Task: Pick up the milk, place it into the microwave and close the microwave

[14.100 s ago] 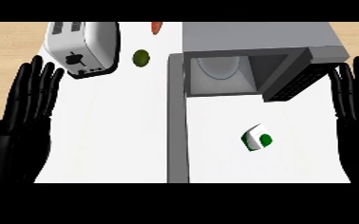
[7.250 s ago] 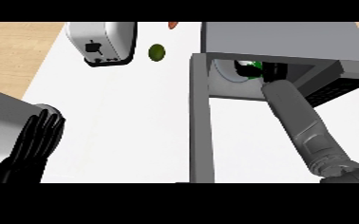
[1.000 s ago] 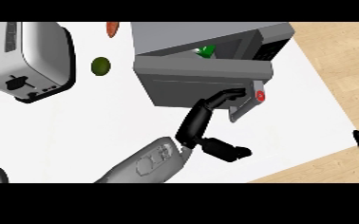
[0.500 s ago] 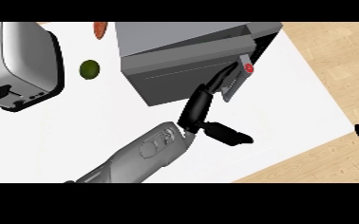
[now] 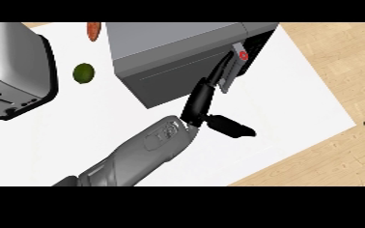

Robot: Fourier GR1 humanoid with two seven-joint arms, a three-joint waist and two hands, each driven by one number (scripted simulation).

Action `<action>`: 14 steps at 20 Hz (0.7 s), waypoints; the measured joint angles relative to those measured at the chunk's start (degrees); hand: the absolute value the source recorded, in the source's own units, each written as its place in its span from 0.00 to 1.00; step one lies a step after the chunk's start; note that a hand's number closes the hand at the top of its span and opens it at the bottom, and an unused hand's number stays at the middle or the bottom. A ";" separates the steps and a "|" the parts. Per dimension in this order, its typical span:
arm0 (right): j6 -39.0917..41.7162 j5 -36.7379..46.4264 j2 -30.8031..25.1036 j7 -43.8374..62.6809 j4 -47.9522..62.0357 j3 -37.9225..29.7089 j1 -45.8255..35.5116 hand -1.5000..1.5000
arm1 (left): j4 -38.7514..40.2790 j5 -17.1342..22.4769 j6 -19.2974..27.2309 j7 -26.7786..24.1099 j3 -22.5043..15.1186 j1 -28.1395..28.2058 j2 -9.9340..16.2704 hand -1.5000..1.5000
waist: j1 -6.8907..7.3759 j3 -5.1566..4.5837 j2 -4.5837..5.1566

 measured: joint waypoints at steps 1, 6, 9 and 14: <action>-0.03 -0.31 -0.22 0.21 -0.02 -0.14 -0.29 0.00 | 0.19 0.41 0.17 -0.29 -0.23 -0.18 0.02 0.00 | -0.20 0.00 0.00; -0.06 -1.67 -1.36 1.32 0.37 -0.76 -1.34 0.00 | 1.05 2.41 0.75 -2.05 -1.18 -0.81 0.03 0.00 | -0.85 0.02 0.10; -0.13 -2.61 -1.96 1.86 0.61 -1.35 -1.77 0.00 | 1.56 3.51 1.10 -3.23 -1.67 -1.01 -0.01 0.00 | -1.34 0.03 0.13; -0.28 -4.20 -2.97 2.79 0.84 -2.13 -2.77 0.00 | 2.36 5.35 1.31 -4.79 -2.55 -1.50 -0.13 0.00 | -1.76 0.03 0.15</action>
